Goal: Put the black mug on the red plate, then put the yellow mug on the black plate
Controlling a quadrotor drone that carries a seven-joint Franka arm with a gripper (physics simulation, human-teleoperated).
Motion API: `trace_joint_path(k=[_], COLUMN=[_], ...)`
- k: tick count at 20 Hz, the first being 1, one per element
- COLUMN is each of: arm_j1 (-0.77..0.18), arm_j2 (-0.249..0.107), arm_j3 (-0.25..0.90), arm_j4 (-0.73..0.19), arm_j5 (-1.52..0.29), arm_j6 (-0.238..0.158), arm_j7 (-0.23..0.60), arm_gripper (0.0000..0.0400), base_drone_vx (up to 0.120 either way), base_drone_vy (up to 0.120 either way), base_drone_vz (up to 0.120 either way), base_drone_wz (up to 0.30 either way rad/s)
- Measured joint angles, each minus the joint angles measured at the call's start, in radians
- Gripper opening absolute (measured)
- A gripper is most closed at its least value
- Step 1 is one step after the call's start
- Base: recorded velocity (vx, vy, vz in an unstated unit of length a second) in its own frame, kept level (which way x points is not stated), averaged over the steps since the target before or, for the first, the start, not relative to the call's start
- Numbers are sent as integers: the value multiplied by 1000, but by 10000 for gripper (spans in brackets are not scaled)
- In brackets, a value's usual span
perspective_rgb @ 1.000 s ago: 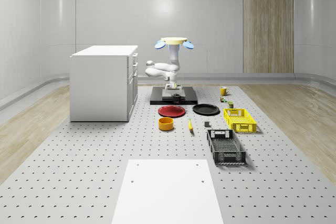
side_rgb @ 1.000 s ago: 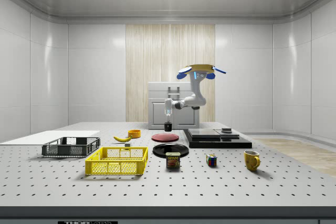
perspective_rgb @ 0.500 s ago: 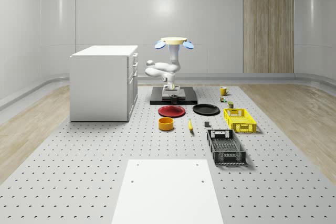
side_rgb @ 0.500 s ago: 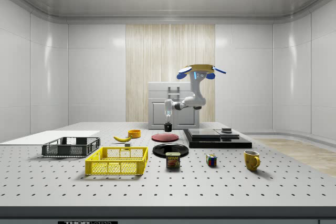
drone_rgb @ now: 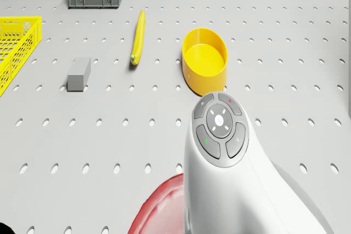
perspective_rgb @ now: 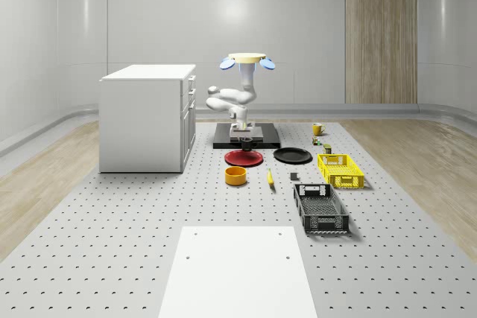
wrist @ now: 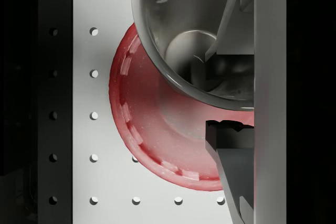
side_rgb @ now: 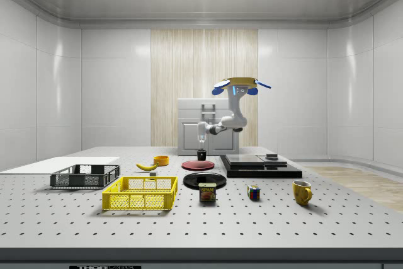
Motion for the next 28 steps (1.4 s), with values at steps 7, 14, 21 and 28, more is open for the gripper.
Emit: trace_joint_path(k=[7,14,21,28], arm_j1=[34,12,-38,-34], arm_j2=[-3,4,19,16], arm_j3=[-11,-53,-67,-4], arm_j4=[15,55,104,91], arm_j5=[-8,-46,-58,0], arm_j6=[11,30,37,12], arm_j7=[-48,-59,-53,-53], arm_gripper=[110,110,251,374], base_drone_vx=[0,0,0,0], base_drone_vy=[0,0,0,0], base_drone_vz=[0,0,0,17], base_drone_wz=[0,0,0,0])
